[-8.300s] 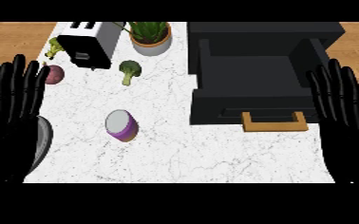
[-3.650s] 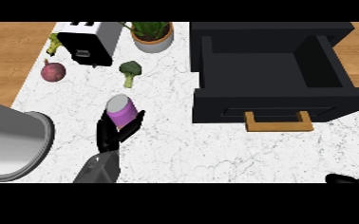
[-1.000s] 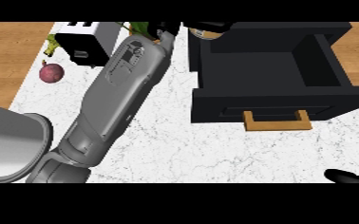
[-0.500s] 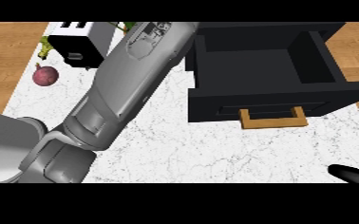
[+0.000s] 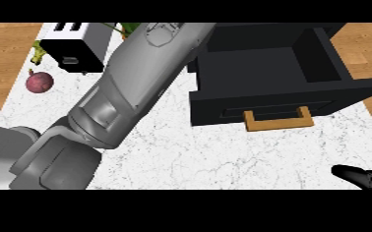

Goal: Pick up the can, place it into the drawer and close the drawer

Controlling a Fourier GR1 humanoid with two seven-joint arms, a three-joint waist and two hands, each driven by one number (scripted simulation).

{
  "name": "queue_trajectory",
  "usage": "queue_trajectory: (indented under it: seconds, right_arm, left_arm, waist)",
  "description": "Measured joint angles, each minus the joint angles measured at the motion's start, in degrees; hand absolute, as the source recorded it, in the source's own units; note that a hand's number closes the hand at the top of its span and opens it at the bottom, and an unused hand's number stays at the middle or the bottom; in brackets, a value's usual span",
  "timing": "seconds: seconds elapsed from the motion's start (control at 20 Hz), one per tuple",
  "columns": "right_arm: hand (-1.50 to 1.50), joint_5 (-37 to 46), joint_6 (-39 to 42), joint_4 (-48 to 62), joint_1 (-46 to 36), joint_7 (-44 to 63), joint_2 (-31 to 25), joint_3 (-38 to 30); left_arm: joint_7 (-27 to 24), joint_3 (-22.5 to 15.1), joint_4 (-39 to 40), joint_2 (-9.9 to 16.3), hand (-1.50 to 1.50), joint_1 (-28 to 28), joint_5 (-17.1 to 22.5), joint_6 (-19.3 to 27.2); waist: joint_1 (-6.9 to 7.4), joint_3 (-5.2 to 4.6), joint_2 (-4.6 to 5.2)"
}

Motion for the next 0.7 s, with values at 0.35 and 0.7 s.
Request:
queue_trajectory:
  seconds: [0.35,0.7]
  right_arm:
    - [-1.5,-0.8,0.5,0.8,-2.2,1.0,-1.7,-0.4]
    - [-1.5,1.8,1.5,0.2,-1.8,-0.9,-2.4,1.2]
  left_arm:
    - [-1.8,-3.0,4.3,0.0,-1.5,-1.9,2.6,5.4]
    - [-4.3,-4.3,7.1,0.0,-1.5,-3.2,4.7,8.6]
  waist:
    - [-1.08,0.03,0.23]
    - [-1.66,0.05,0.49]
